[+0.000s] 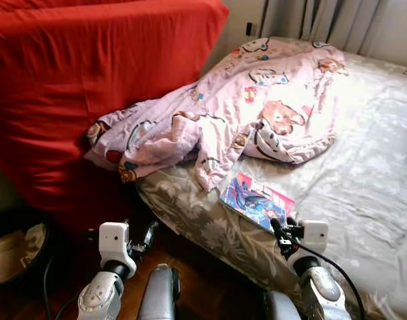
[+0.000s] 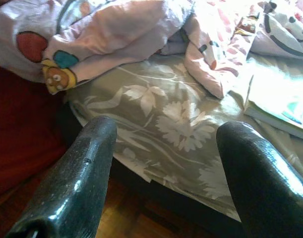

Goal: Clean up the room

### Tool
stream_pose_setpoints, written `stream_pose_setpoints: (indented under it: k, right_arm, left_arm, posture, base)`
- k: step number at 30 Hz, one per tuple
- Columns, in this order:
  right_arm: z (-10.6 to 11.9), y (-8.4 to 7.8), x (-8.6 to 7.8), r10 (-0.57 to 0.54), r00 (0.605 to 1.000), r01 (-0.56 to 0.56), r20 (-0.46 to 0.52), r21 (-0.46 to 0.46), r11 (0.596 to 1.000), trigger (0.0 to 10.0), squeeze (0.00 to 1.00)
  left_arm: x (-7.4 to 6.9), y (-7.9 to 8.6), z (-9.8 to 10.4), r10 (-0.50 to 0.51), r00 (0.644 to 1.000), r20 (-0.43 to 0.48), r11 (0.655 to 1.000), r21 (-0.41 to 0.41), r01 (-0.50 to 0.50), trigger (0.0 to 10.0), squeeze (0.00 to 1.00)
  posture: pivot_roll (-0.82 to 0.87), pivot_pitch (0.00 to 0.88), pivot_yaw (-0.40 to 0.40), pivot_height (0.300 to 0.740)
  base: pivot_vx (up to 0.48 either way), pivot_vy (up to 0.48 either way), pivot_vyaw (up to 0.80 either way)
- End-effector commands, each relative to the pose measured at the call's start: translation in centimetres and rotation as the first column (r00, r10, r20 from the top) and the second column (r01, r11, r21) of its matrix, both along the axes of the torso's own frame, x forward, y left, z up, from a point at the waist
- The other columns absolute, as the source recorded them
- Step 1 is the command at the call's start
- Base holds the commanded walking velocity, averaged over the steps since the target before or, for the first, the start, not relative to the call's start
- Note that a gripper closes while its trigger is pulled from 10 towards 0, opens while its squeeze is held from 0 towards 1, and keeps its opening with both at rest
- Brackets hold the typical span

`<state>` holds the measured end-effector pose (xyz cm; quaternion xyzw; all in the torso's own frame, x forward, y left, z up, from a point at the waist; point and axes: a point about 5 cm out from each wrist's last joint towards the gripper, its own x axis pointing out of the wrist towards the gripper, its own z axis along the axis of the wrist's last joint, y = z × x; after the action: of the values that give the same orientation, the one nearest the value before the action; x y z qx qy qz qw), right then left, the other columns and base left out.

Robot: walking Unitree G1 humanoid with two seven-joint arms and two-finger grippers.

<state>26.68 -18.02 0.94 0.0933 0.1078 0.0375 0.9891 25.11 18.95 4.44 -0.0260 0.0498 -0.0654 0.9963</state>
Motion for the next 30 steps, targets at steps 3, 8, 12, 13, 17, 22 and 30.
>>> stream_pose_setpoints:
  k: [3, 8, 12, 13, 17, 22, 30]
  right_arm:
    - [0.04, 0.02, 0.08, 0.004, 1.0, -0.004, 0.002, -0.007, 1.0, 10.0, 0.0]
    - [0.35, -0.3, 0.31, -0.013, 1.0, 0.013, 0.015, -0.006, 1.0, 10.0, 0.0]
    - [0.26, -0.27, 0.29, -0.013, 1.0, 0.013, 0.01, -0.006, 1.0, 10.0, 0.0]
    - [0.22, -0.23, 0.27, -0.012, 1.0, 0.012, 0.008, -0.007, 1.0, 10.0, 0.0]
    - [0.06, -0.12, 0.14, -0.007, 1.0, 0.007, 0.001, -0.016, 1.0, 10.0, 0.0]
    - [-0.1, -0.34, -0.04, -0.012, 1.0, 0.012, -0.007, -0.017, 1.0, 10.0, 0.0]
    - [-0.03, -0.05, -0.01, -0.003, 1.0, 0.003, -0.002, -0.015, 1.0, 10.0, 0.0]
  left_arm:
    - [0.34, 0.24, 0.34, 0.005, 1.0, 0.004, 1.0, -0.01, -0.005, 10.0, 0.0]
    - [0.29, 0.19, 0.15, 0.012, 1.0, -0.004, 1.0, -0.02, -0.012, 10.0, 0.0]
    - [0.24, 0.25, 0.19, 0.014, 1.0, -0.005, 1.0, -0.022, -0.014, 10.0, 0.0]
    - [0.21, 0.28, 0.16, 0.015, 1.0, -0.006, 1.0, -0.021, -0.015, 10.0, 0.0]
    - [0.04, 0.62, -0.02, 0.025, 1.0, -0.013, 0.999, -0.021, -0.025, 10.0, 0.0]
    - [0.23, 0.72, 0.22, 0.03, 1.0, -0.007, 0.999, -0.022, -0.03, 10.0, 0.0]
    - [0.51, 0.89, 0.5, 0.035, 0.999, 0.0, 0.999, -0.025, -0.035, 10.0, 0.0]
  posture:
    - [0.09, 0.126, 0.013, 0.598]
    - [0.08, 0.12, 0.01, 0.598]
    - [0.09, 0.121, 0.011, 0.598]
    - [0.09, 0.121, 0.011, 0.598]
    - [0.09, 0.128, 0.003, 0.598]
    - [0.1, 0.146, 0.0, 0.598]
    - [0.1, 0.153, 0.0, 0.598]
  base:
    - [0.0, 0.0, 0.0]
    - [0.0, 0.0, 0.0]
    - [0.0, 0.0, 0.0]
    - [0.0, 0.0, 0.0]
    - [0.0, 0.0, 0.0]
    - [0.0, 0.0, 0.0]
    - [0.0, 0.0, 0.0]
